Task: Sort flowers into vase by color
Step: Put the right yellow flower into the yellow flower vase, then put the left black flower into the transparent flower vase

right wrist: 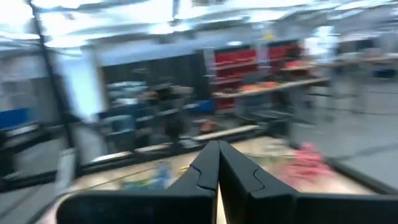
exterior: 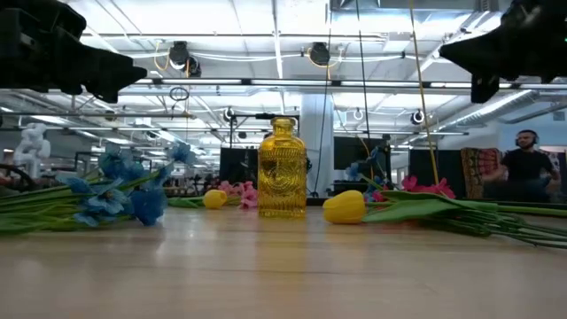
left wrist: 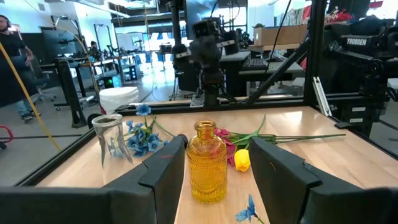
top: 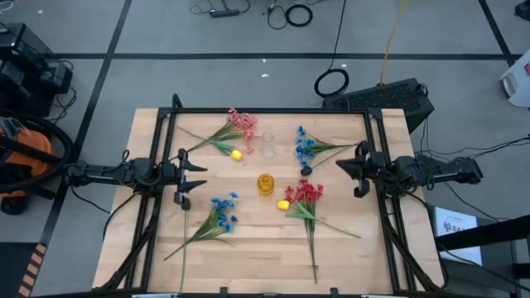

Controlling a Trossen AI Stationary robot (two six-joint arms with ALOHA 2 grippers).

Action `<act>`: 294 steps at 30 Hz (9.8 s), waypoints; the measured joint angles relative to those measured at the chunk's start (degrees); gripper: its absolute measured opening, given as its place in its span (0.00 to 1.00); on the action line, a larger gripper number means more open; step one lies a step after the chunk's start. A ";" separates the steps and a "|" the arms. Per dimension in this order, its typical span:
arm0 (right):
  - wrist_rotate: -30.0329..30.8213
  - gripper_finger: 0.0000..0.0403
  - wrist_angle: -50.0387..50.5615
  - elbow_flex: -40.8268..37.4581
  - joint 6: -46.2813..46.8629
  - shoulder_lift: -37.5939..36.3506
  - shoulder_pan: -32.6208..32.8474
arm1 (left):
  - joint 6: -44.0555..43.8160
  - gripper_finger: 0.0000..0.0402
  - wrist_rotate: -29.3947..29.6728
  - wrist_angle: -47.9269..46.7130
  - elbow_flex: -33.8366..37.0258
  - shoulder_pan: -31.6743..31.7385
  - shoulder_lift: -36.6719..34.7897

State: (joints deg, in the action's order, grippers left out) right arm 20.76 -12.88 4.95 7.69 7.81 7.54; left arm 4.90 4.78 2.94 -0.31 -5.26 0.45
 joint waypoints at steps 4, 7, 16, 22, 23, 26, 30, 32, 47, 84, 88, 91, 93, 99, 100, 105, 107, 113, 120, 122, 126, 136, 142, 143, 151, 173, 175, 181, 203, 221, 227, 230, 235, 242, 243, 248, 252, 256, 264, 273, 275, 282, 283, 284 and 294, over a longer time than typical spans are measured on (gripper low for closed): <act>1.60 0.00 4.98 7.50 -2.75 9.29 -1.38 | 0.01 0.46 0.00 -0.02 0.01 0.00 0.00; 1.61 0.00 14.78 15.78 -0.25 17.63 -2.52 | 0.01 0.46 -0.01 0.00 0.01 -0.02 0.00; -0.21 0.00 60.42 46.98 17.47 43.31 -3.52 | -0.01 0.46 0.00 -0.02 -0.01 -0.02 0.00; -1.65 0.00 75.03 60.59 26.76 57.52 2.20 | 0.01 0.46 0.00 -0.02 0.01 -0.01 0.00; -1.67 0.00 76.06 61.82 29.31 59.39 3.22 | 0.01 0.46 -0.01 -0.02 0.01 -0.01 0.00; -3.33 0.00 76.46 63.89 35.88 64.15 6.23 | 0.00 0.46 0.00 -0.02 -0.01 -0.01 0.00; -6.69 0.00 74.25 64.55 40.69 69.19 9.70 | 0.00 0.46 -0.01 -0.02 0.01 -0.01 0.00; -7.41 0.01 73.62 64.55 42.08 71.58 10.70 | -0.01 0.46 0.00 -0.02 0.01 -0.02 0.00; -16.57 0.36 74.68 64.53 36.82 87.12 15.22 | 0.00 0.46 0.00 -0.02 0.00 0.00 0.00; -18.89 0.01 54.66 50.51 30.13 90.35 18.50 | -0.01 0.46 0.00 -0.50 0.00 -0.01 0.00; -15.79 0.01 56.91 54.64 30.13 88.00 18.70 | 0.00 0.46 0.00 -0.50 -0.01 -0.01 0.01; -10.95 0.01 57.98 55.91 31.85 84.81 19.41 | 0.01 0.46 0.00 -0.48 -0.01 0.00 0.02; -6.55 0.00 58.04 56.23 34.61 81.26 20.09 | -0.01 0.46 0.00 -0.49 0.01 0.00 0.00; 9.16 0.00 62.50 56.24 43.93 69.50 22.88 | -0.01 0.46 -0.02 -0.48 -0.01 0.00 0.00; 12.50 0.00 62.61 56.24 44.44 67.50 23.34 | 0.00 0.46 0.00 -0.48 0.01 -0.02 0.01; 27.77 0.00 60.56 56.26 41.61 60.05 23.76 | 0.01 0.46 0.00 -0.50 0.01 -0.01 0.01; 31.53 0.00 57.20 56.26 37.93 58.45 22.42 | 0.01 0.46 -0.01 -0.50 0.01 -0.02 0.01; 27.75 0.00 35.22 54.44 21.03 58.70 15.82 | 0.01 0.46 0.00 -0.50 0.00 -0.01 0.00; 11.75 0.00 4.23 47.88 7.59 62.62 7.57 | -0.01 0.46 0.00 -0.50 -0.01 0.00 0.01; 7.88 0.00 -2.81 47.08 5.47 64.26 5.36 | 0.00 0.46 -0.01 -0.50 0.00 -0.01 0.01; -1.94 0.00 -13.37 46.62 3.70 69.63 1.32 | -0.01 0.46 0.00 -0.50 -0.01 -0.01 0.00; -9.64 0.00 -26.42 46.57 2.06 78.34 -4.04 | -0.01 0.46 0.00 -0.48 -0.01 0.00 0.02; -12.11 0.00 -28.23 46.60 2.88 80.16 -6.12 | 0.00 0.46 0.00 -0.49 0.00 -0.01 0.00; -12.16 0.00 -27.62 46.59 3.13 80.25 -6.21 | 0.00 0.46 -0.01 -0.50 0.00 0.00 0.01; -12.16 0.00 -25.70 46.60 2.33 80.18 -6.78 | -0.01 0.46 0.00 -0.50 -0.01 -0.02 0.00; -11.85 0.01 -26.73 41.27 3.20 81.14 -6.70 | 0.00 0.46 -0.01 -0.49 0.00 -0.01 0.00; -11.87 0.03 -26.47 41.23 3.21 81.43 -6.70 | -0.01 0.46 0.00 -0.49 0.00 0.00 0.00; -11.85 0.05 -26.61 41.25 4.28 84.93 -6.52 | -0.01 0.46 0.00 -0.48 0.01 -0.01 0.00; -11.90 0.21 -25.80 41.25 8.78 89.15 -6.30 | 0.01 0.46 -0.01 -0.55 -0.01 0.00 0.02; -5.72 0.32 5.84 41.25 10.40 64.42 -6.30 | 0.00 0.46 -0.02 -0.70 0.00 -0.01 0.00; -4.43 0.21 21.21 41.25 29.40 55.66 -6.05 | -0.01 0.46 -0.02 -0.73 0.00 0.00 0.00; -4.60 0.10 29.62 41.25 37.04 53.19 -4.37 | -0.01 0.46 -0.02 -0.74 0.01 -0.02 0.00; -8.29 0.02 45.23 41.25 51.54 52.52 -0.80 | -0.05 0.46 -0.02 -0.66 0.01 0.00 0.00; -13.69 0.00 61.84 41.25 66.31 55.72 4.49 | -17.69 0.46 0.00 2.81 0.01 -0.02 0.02; -13.62 0.00 62.75 41.25 66.71 56.13 5.00 | -20.73 0.46 0.00 3.87 0.01 -0.02 0.02; -13.26 0.00 63.05 41.25 65.82 57.48 5.89 | -32.70 0.46 3.68 6.80 -0.44 -0.02 -0.01; -13.14 0.00 63.09 41.25 65.32 57.88 5.56 | -34.61 0.46 8.72 4.13 -4.84 -0.20 1.43; -11.82 0.00 63.14 41.25 64.26 57.88 4.84 | -38.96 0.46 10.48 -6.68 -12.05 -0.79 6.52; -7.44 0.00 63.14 41.25 62.04 57.91 4.82 | -49.90 0.46 12.47 -24.81 -27.15 -1.90 24.95; -7.39 0.00 63.12 41.25 58.29 57.91 4.82 | -75.58 0.46 6.29 -54.80 -43.04 -1.90 45.43; -7.36 0.00 63.13 41.25 57.95 57.93 4.82 | -80.09 0.46 2.03 -58.76 -44.11 -2.22 48.44; -7.26 0.00 63.12 41.25 55.96 57.93 4.82 | -91.84 0.46 -2.39 -59.74 -44.18 -7.57 55.24; -7.26 0.00 63.12 41.25 55.62 57.93 4.82 | -93.31 0.46 -2.20 -59.92 -44.19 -8.46 56.11; -7.26 0.00 63.12 41.25 55.32 57.93 4.82 | -94.74 0.46 -2.19 -60.37 -44.21 -9.42 57.00; -7.27 0.00 63.09 41.25 53.78 57.93 4.82 | -105.38 0.46 -4.57 -65.98 -44.21 -20.45 64.08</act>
State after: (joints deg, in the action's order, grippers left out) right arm 13.49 50.21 46.19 61.48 65.73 12.36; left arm -100.48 0.21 -63.04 -44.51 -25.71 64.53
